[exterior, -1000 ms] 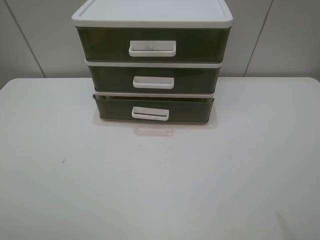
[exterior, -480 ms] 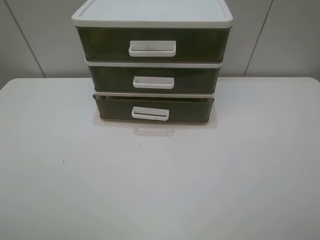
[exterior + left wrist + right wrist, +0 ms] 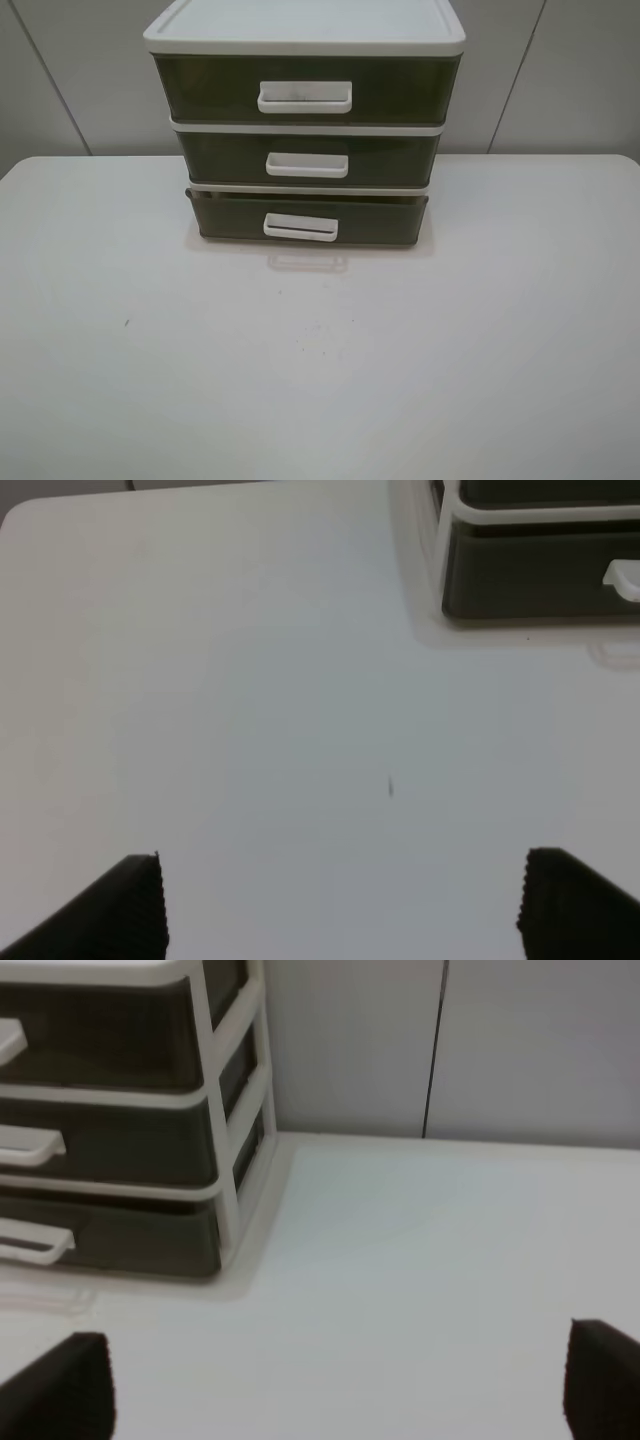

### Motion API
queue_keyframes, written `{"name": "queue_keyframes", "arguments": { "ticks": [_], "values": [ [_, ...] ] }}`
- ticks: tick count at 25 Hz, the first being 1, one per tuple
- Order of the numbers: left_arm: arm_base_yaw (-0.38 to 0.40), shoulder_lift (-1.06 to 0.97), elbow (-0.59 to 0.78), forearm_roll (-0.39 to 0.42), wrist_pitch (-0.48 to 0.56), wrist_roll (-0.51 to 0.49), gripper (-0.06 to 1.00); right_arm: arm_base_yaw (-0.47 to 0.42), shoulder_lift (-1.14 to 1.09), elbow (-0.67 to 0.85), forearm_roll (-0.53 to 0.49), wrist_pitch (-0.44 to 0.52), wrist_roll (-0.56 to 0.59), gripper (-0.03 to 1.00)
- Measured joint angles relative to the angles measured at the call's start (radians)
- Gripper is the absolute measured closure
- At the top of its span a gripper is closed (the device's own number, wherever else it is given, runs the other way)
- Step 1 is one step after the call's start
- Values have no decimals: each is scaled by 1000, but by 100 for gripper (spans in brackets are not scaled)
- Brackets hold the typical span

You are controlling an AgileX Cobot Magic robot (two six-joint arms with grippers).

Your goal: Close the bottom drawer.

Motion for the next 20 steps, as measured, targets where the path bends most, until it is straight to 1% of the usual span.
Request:
{"name": "queue_keyframes", "arguments": {
  "ticks": [5,15,20],
  "values": [
    [0,0,0,0,0,0,23,0,0,88,18,6,0,19],
    [0,0,0,0,0,0,23,0,62,93,31,6,0,19],
    [0,0,0,0,0,0,23,0,62,93,10,6,42,19]
  ]
}}
